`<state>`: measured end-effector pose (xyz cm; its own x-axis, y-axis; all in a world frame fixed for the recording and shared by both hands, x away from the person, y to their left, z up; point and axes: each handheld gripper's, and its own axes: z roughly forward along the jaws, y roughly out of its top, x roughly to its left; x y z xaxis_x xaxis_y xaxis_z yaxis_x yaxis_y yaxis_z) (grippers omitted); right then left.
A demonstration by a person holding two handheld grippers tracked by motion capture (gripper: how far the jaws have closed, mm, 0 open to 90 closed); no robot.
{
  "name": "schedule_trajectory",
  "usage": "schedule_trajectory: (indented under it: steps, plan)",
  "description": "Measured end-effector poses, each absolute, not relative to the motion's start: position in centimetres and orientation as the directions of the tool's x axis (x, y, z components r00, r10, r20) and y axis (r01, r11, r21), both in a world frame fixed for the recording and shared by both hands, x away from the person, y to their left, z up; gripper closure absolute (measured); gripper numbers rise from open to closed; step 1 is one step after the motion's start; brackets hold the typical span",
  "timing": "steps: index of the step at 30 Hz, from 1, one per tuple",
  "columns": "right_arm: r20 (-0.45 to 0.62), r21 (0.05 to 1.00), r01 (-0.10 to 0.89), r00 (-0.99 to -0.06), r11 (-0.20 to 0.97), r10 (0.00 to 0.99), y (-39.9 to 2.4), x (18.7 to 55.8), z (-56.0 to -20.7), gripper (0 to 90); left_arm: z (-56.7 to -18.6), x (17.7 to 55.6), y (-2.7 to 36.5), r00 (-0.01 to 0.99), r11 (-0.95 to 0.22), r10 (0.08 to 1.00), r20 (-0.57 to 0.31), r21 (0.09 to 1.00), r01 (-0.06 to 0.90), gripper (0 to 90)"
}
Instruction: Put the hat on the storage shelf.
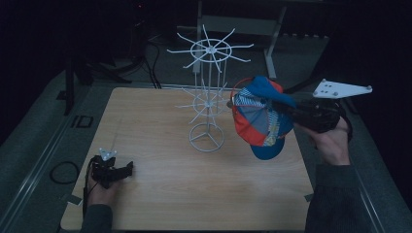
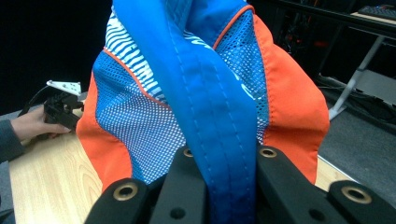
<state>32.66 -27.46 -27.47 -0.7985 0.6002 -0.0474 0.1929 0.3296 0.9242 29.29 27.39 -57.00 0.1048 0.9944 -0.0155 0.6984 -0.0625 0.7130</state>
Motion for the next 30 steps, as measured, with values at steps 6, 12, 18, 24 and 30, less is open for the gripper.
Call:
schedule_trajectory:
  steps: [6, 12, 18, 24, 30]
  plan:
    - [-0.048, 0.928, 0.186, -0.799, 0.323, 0.599, -27.6, 32.6, -27.2, 88.3, -57.0, 29.3, 27.4, 0.105, -0.063, 0.994, -0.015, 0.713, 0.699, 15.0]
    - [-0.049, 0.931, 0.181, -0.799, 0.317, 0.599, -27.8, 32.5, -26.9, 88.3, -57.0, 29.3, 27.4, 0.106, -0.063, 0.994, -0.015, 0.713, 0.699, 15.0]
    - [-0.049, 0.934, 0.176, -0.799, 0.312, 0.599, -27.8, 32.4, -26.7, 88.4, -57.0, 29.3, 27.4, 0.106, -0.063, 0.994, -0.016, 0.713, 0.698, 15.0]
    - [-0.053, 0.935, 0.171, -0.799, 0.311, 0.599, -27.8, 32.4, -26.4, 88.3, -57.0, 29.3, 27.4, 0.106, -0.063, 0.994, -0.016, 0.713, 0.698, 15.0]
    - [-0.056, 0.939, 0.161, -0.799, 0.303, 0.598, -27.9, 32.4, -25.9, 88.4, -57.0, 29.3, 27.4, 0.106, -0.063, 0.994, -0.015, 0.713, 0.699, 15.0]
